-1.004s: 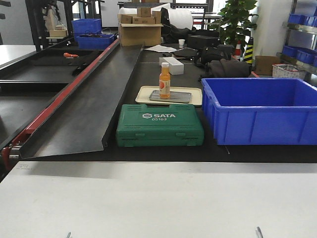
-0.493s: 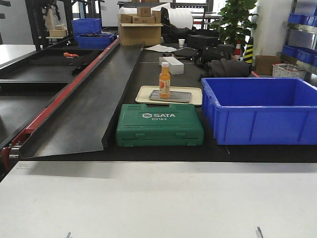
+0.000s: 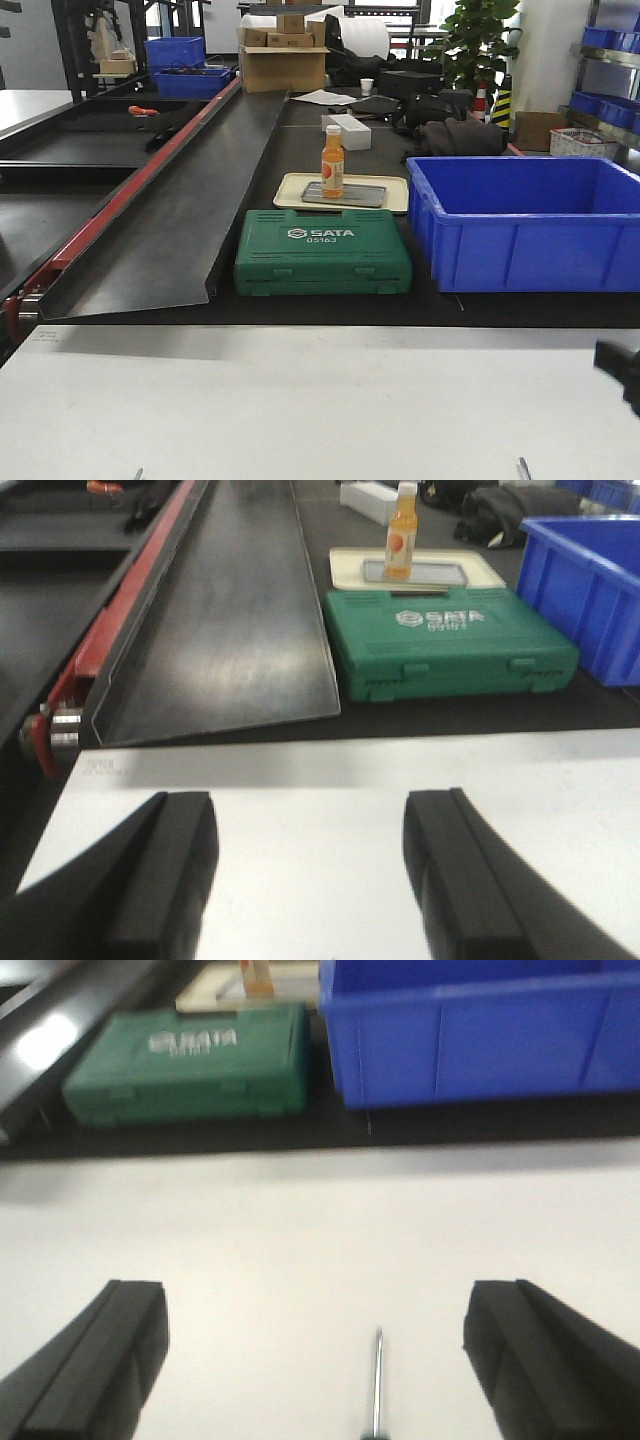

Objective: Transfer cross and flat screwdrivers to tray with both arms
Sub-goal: 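Lower both grippers onto the green-handled screwdrivers lying on the table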

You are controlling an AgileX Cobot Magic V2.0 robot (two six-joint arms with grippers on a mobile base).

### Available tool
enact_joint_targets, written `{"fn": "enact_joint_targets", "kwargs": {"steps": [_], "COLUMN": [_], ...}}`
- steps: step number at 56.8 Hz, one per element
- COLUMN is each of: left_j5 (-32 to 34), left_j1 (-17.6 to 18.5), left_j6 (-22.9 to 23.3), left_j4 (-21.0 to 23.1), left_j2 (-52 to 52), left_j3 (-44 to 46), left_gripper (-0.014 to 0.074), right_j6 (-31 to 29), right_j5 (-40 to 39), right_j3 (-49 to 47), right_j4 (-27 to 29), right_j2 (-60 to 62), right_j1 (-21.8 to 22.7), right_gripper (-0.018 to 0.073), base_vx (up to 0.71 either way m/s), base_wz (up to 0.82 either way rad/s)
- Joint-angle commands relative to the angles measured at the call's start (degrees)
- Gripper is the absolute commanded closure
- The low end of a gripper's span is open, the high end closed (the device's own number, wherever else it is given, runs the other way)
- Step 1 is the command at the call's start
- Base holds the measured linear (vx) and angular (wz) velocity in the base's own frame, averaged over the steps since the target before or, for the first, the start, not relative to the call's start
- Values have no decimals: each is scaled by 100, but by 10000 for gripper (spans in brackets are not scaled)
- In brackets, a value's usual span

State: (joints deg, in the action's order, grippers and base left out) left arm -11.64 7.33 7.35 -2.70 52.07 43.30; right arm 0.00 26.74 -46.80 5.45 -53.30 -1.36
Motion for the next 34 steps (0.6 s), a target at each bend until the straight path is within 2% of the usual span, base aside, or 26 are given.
{"fn": "enact_joint_targets", "kwargs": {"steps": [1, 9, 19, 34], "left_j5": [95, -359, -625, -669], "left_j1": [20, 20, 20, 20], "left_j6": [91, 91, 91, 91], "left_j4": [11, 11, 11, 11], "left_j2": [37, 223, 369, 397], "left_j3": [223, 223, 223, 223], "left_gripper": [52, 52, 52, 52], "right_j6": [-233, -464, -291, -161], "right_j5": [439, 958, 897, 538], "right_j3": [-185, -185, -185, -185], "right_j4": [-21, -45, -62, -62], "right_j2": [-571, -1760, -2901, -3994], "right_j1": [29, 29, 29, 29], "right_gripper": [-79, -24, -8, -8], "base_vx": [0, 0, 0, 0], "base_wz": [0, 0, 0, 0]}}
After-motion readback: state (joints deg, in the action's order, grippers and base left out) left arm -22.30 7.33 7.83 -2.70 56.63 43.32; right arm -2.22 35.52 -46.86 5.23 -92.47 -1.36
